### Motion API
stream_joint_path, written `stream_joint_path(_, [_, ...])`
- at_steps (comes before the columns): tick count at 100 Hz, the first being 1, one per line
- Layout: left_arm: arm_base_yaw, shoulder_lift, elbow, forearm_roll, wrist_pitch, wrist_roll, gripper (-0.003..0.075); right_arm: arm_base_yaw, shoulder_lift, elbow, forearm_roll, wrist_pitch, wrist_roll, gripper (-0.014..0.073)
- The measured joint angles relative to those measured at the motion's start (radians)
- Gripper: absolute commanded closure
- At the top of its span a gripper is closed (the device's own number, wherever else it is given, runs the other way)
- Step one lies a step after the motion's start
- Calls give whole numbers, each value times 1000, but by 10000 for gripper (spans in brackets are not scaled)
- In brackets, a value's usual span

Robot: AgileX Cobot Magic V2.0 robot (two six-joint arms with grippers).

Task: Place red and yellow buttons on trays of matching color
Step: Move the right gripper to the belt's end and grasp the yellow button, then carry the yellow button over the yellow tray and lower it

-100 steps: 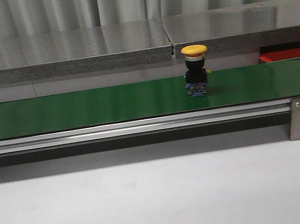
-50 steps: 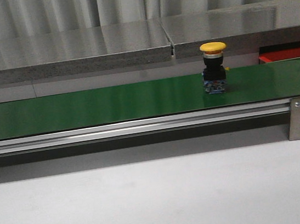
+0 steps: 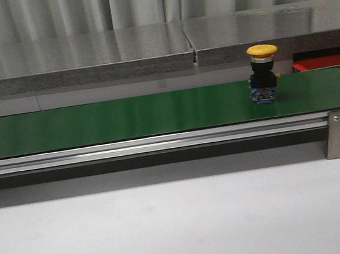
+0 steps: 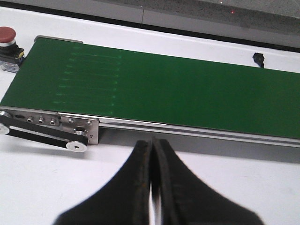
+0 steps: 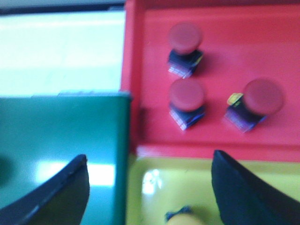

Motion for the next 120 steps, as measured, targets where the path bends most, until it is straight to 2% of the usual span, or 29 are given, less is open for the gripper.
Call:
stream_joint_path(23, [0,0,0,0,0,0,739,91,-71,136,0,5,-21,53])
stream_joint_path(43, [0,0,0,0,0,0,739,189,-71,152,0,17,-39,53])
stream_joint_path(65, [0,0,0,0,0,0,739,280,-43,152,0,-32,-63,53])
stream_joint_path(88, [0,0,0,0,0,0,739,317,9,147,0,-90,-88,53])
stream_joint_path(120, [0,0,0,0,0,0,739,320,112,16,4,-78,-94,55])
